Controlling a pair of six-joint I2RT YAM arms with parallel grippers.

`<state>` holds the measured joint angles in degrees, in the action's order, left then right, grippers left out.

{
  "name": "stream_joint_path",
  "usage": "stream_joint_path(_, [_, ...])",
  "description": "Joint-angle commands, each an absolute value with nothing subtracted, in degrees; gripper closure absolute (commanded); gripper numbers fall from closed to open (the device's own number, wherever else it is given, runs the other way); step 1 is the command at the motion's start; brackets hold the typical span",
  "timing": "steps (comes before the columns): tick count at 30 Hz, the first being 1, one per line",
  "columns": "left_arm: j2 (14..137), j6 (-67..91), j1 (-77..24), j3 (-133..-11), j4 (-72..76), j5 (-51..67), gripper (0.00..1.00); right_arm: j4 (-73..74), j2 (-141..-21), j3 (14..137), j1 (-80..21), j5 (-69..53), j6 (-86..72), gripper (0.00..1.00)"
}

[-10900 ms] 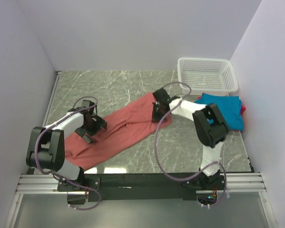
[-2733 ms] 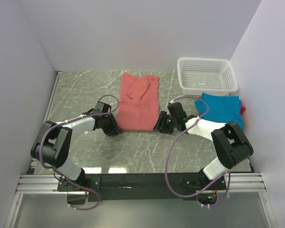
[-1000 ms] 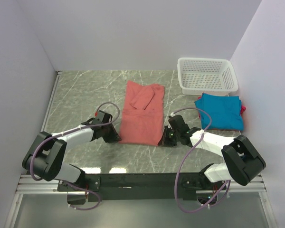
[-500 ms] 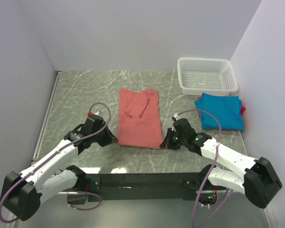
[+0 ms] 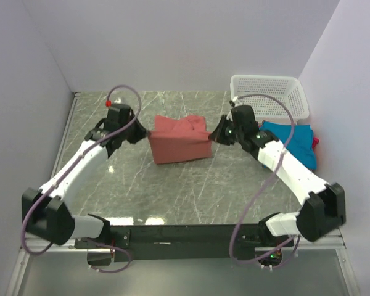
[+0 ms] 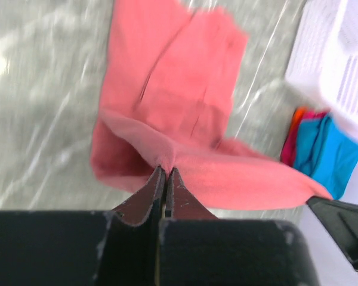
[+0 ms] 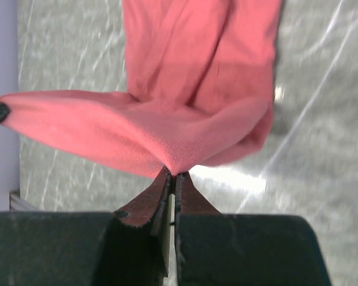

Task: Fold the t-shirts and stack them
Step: Fold the tshirt

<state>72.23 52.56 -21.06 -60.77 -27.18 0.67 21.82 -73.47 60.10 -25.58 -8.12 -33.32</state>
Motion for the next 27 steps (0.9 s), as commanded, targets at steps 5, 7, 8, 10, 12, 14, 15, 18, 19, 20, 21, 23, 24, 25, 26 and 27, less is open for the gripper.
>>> stream_joint_path(5, [85.9, 46.5, -15.7, -75.6, -21.1, -0.4, 0.99, 21.1, -87.1, 73.6, -19.9, -12.0, -28.7, 1.0])
stream_joint_path(7, [90.7, 45.4, -14.6, -78.6, -21.1, 1.1, 0.99, 20.5, -89.5, 77.3, -18.5, -12.3, -28.8, 1.0])
stream_joint_path(8, [92.3, 45.0, -14.3, -81.4, -21.0, 1.1, 0.99, 19.9, -91.8, 79.7, -17.6, -13.0, -28.4, 1.0])
stream_joint_path(10, [96.7, 44.4, -13.5, -84.2, -20.8, 1.9, 0.99, 21.0, -94.9, 83.0, -17.1, -14.7, -28.2, 1.0])
stream_joint_path(12, [99.3, 43.7, -13.0, -87.5, -19.8, 2.9, 0.99, 22.7, -99.9, 87.5, -16.8, -15.5, -27.7, 1.0])
stream_joint_path(14, [103.3, 43.4, -12.5, -89.9, -17.4, 5.3, 0.99, 22.9, -104.0, 90.6, -16.4, -16.3, -28.0, 1.0])
stream_joint_path(15, [104.6, 43.1, -12.2, -90.4, -16.3, 6.2, 0.99, 22.4, -105.4, 91.5, -16.2, -17.3, -28.2, 1.0])
stream_joint_path(18, [110.5, 42.4, -11.8, -94.4, -14.8, 8.2, 0.99, 21.3, -109.9, 95.2, -15.2, -17.8, -29.4, 1.0])
stream_joint_path(19, [113.8, 42.2, -11.6, -95.8, -14.9, 8.2, 0.99, 20.6, -111.0, 96.0, -14.9, -17.8, -29.6, 1.0])
stream_joint_path(20, [115.5, 41.9, -11.5, -98.7, -15.2, 8.5, 0.99, 19.9, -113.4, 97.5, -14.2, -17.9, -30.2, 1.0])
stream_joint_path(21, [117.1, 41.1, -11.4, -100.2, -15.1, 8.5, 0.99, 19.2, -114.9, 98.7, -13.9, -18.5, -30.6, 1.0])
stream_joint_path(23, [121.4, 40.4, -11.3, -104.0, -14.9, 8.8, 0.99, 19.1, -119.1, 102.1, -13.0, -20.4, -30.9, 1.0])
stream_joint_path(24, [122.7, 40.0, -11.3, -105.2, -14.9, 8.4, 0.99, 18.4, -120.5, 103.3, -12.8, -21.0, -30.9, 1.0])
stream_joint_path(25, [125.2, 40.2, -11.3, -106.5, -15.6, 7.5, 0.99, 17.9, -123.5, 104.4, -12.6, -21.7, -30.2, 1.0])
stream_joint_path(26, [126.4, 40.0, -11.1, -109.1, -16.3, 7.3, 0.99, 18.5, -125.1, 107.5, -12.1, -23.9, -30.2, 1.0])
stream_joint_path(27, [127.5, 40.2, -10.9, -110.4, -16.9, 7.1, 0.99, 19.8, -127.1, 109.8, -11.9, -25.0, -30.3, 0.95])
